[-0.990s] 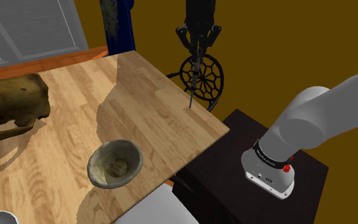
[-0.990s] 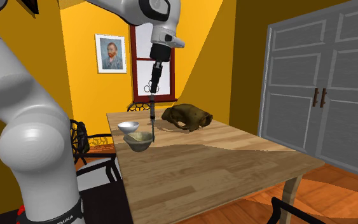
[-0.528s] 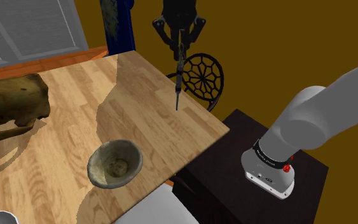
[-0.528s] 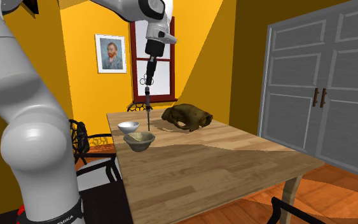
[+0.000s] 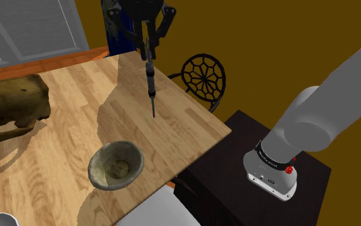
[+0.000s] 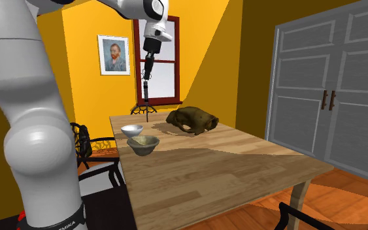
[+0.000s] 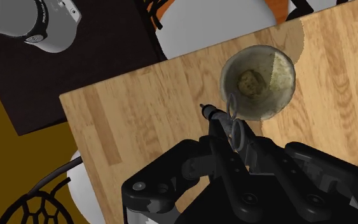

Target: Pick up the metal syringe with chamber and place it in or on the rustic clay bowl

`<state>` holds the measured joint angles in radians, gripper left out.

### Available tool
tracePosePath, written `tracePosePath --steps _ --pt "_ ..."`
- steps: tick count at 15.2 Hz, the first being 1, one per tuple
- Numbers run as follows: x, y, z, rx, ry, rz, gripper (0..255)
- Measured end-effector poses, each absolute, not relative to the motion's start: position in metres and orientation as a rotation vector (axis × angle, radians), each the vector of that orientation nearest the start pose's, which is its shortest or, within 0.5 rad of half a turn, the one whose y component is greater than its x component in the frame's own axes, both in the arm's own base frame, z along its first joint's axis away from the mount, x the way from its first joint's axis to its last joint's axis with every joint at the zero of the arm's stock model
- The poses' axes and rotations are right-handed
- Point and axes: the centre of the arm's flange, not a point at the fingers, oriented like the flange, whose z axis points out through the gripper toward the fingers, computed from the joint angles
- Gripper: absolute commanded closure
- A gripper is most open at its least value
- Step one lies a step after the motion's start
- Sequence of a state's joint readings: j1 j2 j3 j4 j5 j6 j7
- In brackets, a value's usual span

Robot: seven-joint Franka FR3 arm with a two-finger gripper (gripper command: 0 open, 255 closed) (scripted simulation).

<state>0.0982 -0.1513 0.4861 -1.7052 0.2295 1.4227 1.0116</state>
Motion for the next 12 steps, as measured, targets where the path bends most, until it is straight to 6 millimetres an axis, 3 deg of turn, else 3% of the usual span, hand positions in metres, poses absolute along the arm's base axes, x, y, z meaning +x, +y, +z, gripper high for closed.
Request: tracePosePath --steps 9,12 --pt "0.395 0.425 0.652 -3.05 0.645 0.34 255" --pt "0.4 0.453 0.658 -3.049 0.648 0.341 255"
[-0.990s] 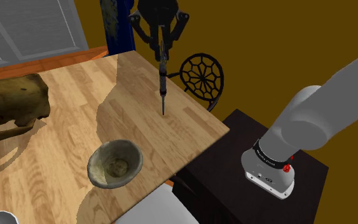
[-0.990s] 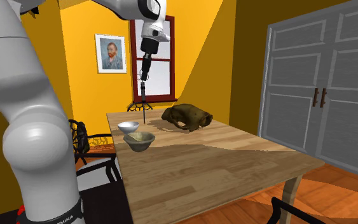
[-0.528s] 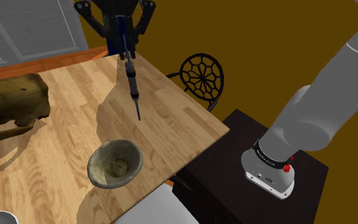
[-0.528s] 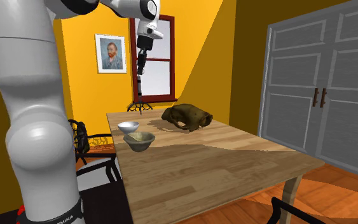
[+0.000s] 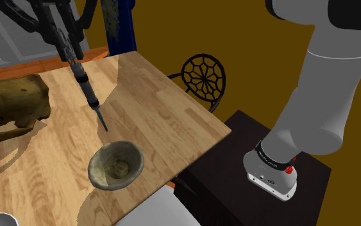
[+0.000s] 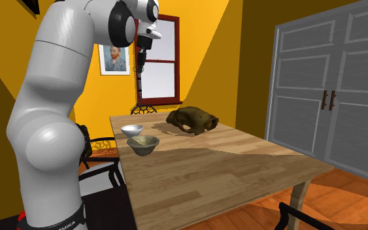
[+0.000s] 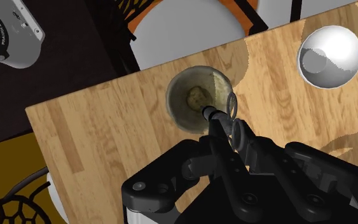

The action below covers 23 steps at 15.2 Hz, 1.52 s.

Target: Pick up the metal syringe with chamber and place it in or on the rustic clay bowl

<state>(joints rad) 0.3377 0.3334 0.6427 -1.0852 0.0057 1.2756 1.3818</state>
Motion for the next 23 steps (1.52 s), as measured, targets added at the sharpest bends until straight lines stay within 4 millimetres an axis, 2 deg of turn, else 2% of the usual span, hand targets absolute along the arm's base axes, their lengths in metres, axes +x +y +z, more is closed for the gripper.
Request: tracePosePath --steps 5,23 --pt "0.4 0.458 0.638 -3.048 0.653 0.341 255" --pt "0.4 0.458 0.542 -3.048 0.654 0.341 255"
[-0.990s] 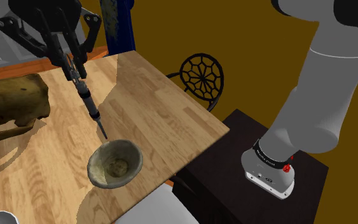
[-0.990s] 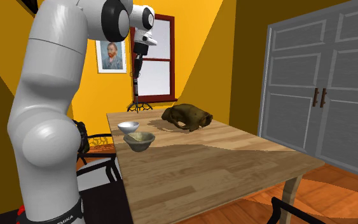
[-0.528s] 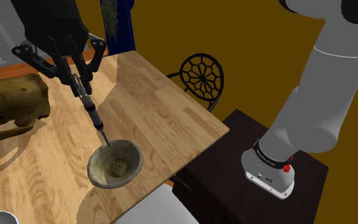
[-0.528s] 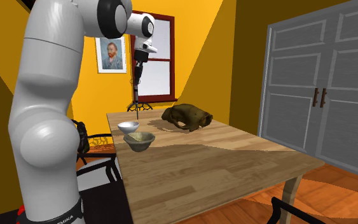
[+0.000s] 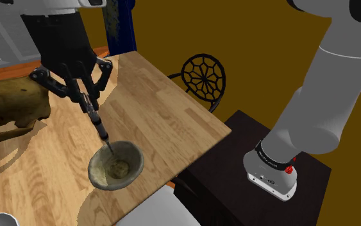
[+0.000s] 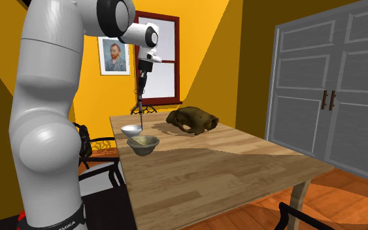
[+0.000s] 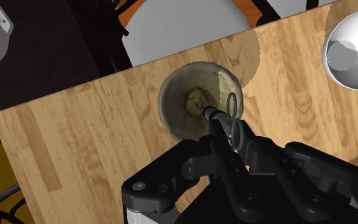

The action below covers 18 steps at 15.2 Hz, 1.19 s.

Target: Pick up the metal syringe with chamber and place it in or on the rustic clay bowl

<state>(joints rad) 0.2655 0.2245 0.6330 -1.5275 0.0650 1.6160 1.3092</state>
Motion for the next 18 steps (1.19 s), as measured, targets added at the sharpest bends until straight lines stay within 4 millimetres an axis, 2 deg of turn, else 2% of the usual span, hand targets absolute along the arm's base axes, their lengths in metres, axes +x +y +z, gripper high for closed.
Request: tracePosePath --steps 7,13,14,18 --pt "0.401 0.457 0.505 -3.048 0.654 0.341 255" --pt "0.401 0.458 0.499 -3.047 0.653 0.341 255" --pt "0.401 0.458 0.499 -3.047 0.653 0.341 0" --pt "0.401 0.458 0.499 -3.047 0.653 0.341 0"
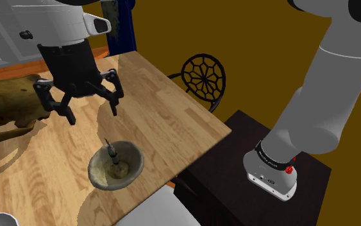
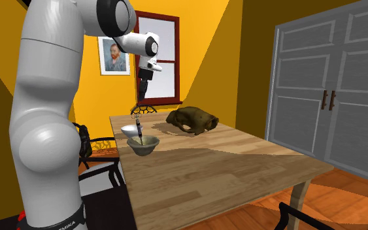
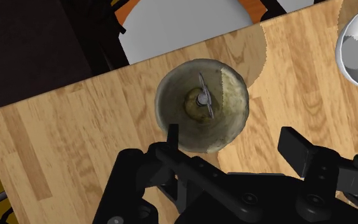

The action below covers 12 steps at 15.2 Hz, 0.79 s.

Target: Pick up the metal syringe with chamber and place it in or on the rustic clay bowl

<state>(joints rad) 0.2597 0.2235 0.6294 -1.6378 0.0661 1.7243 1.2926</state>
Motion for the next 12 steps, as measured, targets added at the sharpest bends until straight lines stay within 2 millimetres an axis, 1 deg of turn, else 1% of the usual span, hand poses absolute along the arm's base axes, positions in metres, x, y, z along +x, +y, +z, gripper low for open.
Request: tracePosePath --steps 2,3,6,7,12 --pt "0.401 0.458 0.499 -3.047 0.653 0.341 0" --pt "0.403 0.457 0.505 -3.047 0.653 0.34 0" --pt "0.408 0.456 0.538 -3.046 0.653 0.34 0" --pt "0.409 0.455 0.544 -3.047 0.653 0.339 0" --pt "0.411 0.455 0.548 -3.047 0.653 0.341 0"
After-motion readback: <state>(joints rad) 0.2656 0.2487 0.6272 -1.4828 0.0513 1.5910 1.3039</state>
